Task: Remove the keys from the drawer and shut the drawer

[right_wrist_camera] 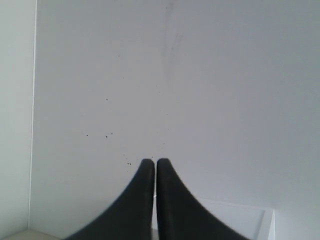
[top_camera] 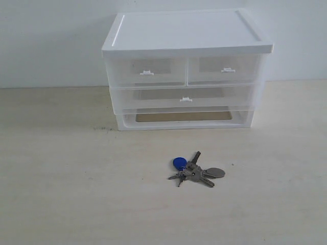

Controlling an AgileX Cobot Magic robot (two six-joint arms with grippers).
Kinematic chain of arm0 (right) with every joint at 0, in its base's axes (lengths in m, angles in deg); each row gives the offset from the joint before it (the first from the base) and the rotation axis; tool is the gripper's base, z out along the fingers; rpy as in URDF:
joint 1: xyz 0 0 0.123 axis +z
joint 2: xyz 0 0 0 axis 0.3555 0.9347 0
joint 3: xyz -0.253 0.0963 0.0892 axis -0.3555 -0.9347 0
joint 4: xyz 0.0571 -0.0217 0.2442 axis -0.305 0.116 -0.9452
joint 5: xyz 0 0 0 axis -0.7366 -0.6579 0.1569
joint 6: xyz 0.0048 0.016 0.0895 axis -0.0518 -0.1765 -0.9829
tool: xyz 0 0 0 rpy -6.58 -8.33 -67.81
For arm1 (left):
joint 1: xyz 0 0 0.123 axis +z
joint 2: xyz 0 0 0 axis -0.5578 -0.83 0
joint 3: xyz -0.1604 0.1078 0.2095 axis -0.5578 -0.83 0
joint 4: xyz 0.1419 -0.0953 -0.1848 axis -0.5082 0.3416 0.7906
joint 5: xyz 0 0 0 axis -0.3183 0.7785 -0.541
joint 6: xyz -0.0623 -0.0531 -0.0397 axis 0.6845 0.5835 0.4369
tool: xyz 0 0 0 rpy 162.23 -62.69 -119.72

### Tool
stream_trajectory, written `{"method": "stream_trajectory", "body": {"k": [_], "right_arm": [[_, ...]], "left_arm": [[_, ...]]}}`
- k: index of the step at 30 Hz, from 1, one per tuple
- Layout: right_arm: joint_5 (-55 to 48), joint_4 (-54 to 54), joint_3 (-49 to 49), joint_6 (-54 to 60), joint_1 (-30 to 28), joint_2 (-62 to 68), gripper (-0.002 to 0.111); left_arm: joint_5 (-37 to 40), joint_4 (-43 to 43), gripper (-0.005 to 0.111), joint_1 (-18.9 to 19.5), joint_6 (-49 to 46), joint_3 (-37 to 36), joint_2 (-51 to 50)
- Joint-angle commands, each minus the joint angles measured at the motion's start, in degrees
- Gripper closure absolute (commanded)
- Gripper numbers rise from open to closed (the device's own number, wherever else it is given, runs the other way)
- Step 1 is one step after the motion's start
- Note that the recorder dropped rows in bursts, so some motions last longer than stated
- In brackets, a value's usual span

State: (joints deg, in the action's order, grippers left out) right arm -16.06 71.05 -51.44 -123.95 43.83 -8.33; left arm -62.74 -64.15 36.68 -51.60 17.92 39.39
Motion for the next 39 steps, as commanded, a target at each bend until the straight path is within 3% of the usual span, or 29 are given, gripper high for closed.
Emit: {"method": "stream_trajectory", "body": {"k": [1,5,9,11,16,18,22,35,39], "right_arm": [[-0.4,0.2,-0.3,0.4,-0.2,-0.2,0.108],[-1.0,-7.4,-0.3,4.2,-0.2,-0.3,0.108],[-4.9,-33.5,-0.3,24.1,-0.2,-0.3,0.108],[-6.8,-41.0,-0.4,30.9,-1.1,-1.0,0.108],[-9.1,-77.1,-3.0,62.9,-11.8,-2.1,0.108],[-9.3,-87.7,-4.2,71.0,-16.7,-2.1,0.108],[-8.4,-93.3,-8.1,73.1,-22.3,-2.1,0.108],[5.3,-94.1,-25.0,80.7,-23.0,-2.1,0.108],[-1.7,-94.1,-25.0,88.4,-23.0,-2.1,0.108]], "left_arm": [[0.1,0.2,0.102,0.3,-0.4,-0.2,0.1],[0.1,0.2,0.102,0.3,-0.4,-0.2,0.1],[0.1,0.2,0.102,0.3,-0.4,-0.2,0.1],[0.1,0.2,0.102,0.3,-0.4,-0.2,0.1],[0.1,0.2,0.102,0.3,-0.4,-0.2,0.1],[0.1,0.2,0.102,0.3,-0.4,-0.2,0.1],[0.1,0.2,0.102,0.3,-0.4,-0.2,0.1],[0.1,0.2,0.102,0.3,-0.4,-0.2,0.1],[0.1,0.2,0.102,0.3,-0.4,-0.2,0.1]]}}
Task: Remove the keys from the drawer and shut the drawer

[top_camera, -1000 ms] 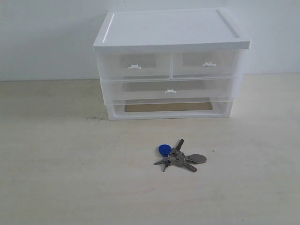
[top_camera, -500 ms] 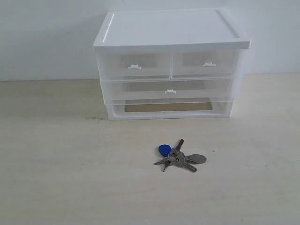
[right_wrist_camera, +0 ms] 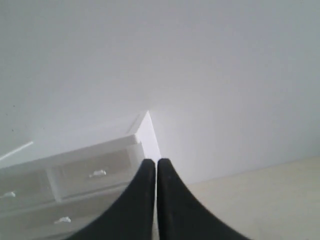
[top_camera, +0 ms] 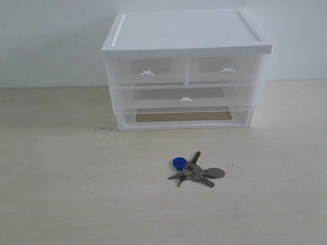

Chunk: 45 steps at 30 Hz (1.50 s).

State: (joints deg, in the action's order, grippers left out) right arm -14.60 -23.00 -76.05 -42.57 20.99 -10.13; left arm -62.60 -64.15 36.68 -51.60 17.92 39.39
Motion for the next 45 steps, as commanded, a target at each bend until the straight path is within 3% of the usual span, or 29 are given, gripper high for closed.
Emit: {"method": "stream_trajectory", "body": {"k": [1,8,15,45], "right_arm": [[-3.6,0.0,-0.4,9.2,-0.2,-0.3,0.108],[-14.6,0.0,-0.4,21.2,-0.2,-0.3,0.108],[-22.8,-1.9,-0.4,22.6,-0.2,-0.3,0.108],[-26.3,-2.7,-0.4,22.5,-0.1,-0.3,0.108]], "left_arm": [[-0.1,0.2,0.102,0.3,-0.4,-0.2,0.1],[-0.1,0.2,0.102,0.3,-0.4,-0.2,0.1],[-0.1,0.2,0.102,0.3,-0.4,-0.2,0.1],[-0.1,0.2,0.102,0.3,-0.4,-0.2,0.1]]}}
